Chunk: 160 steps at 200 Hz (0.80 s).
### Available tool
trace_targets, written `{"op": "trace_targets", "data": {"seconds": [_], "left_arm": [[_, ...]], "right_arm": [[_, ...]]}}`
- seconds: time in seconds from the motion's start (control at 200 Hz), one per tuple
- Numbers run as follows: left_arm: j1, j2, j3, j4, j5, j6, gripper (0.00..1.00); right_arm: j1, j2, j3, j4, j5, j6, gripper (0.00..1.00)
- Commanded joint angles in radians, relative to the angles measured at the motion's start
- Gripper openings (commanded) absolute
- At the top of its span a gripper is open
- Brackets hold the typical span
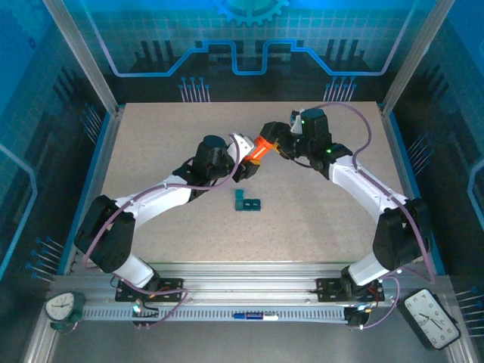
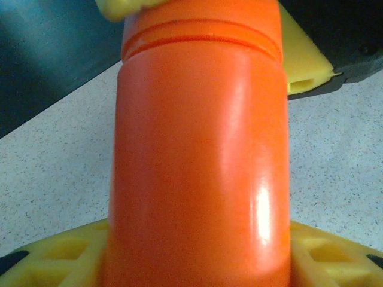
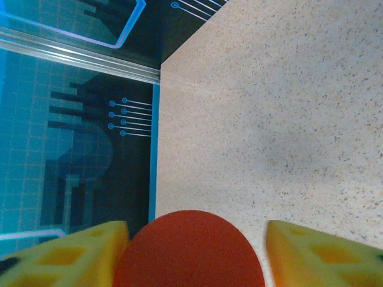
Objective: Sort the pills into containers
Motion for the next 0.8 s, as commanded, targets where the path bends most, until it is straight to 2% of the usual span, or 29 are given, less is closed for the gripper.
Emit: {"op": "trace_targets", "data": {"seconds": [0.0,0.08,0.13,0.25,0.37,0.51,0.58,0.655,0.695,0.795], "left_arm": [[-0.007,0.013,0.029,0.011,-0.006,0.018,0.00],[-0.008,0.014,0.029,0.015,-0.002,0.005,0.00],[-0.008,0.013,0.029,0.017,0.005,-0.002,0.00],[0.005,0.001,0.030,0.019,0.059,-0.033,0.00],[0.039,-0.010,0.037,0.017,0.238,-0.104,0.00],[0.045,-0.018,0.037,0.010,0.324,-0.132,0.00],[0.048,-0.020,0.034,0.007,0.332,-0.141,0.00],[0.049,-0.017,0.032,0.002,0.320,-0.136,0.00],[0.050,-0.016,0.033,-0.001,0.308,-0.130,0.00],[0.049,-0.011,0.035,-0.013,0.254,-0.108,0.00]], "right_arm": [[0.013,0.000,0.017,-0.005,-0.006,-0.007,0.48],[0.012,-0.006,0.002,0.004,-0.017,-0.027,0.37],[0.009,-0.012,-0.011,0.025,-0.027,-0.044,0.35],[-0.029,-0.008,-0.078,0.191,-0.136,-0.098,0.35],[-0.080,0.031,-0.133,0.464,-0.345,-0.216,0.36],[-0.126,0.072,-0.200,0.693,-0.476,-0.209,0.38],[-0.133,0.084,-0.210,0.728,-0.487,-0.178,0.43],[-0.133,0.077,-0.222,0.761,-0.467,-0.129,0.59],[-0.137,0.066,-0.226,0.763,-0.446,-0.107,0.63],[-0.144,0.019,-0.216,0.653,-0.360,-0.065,0.74]]}}
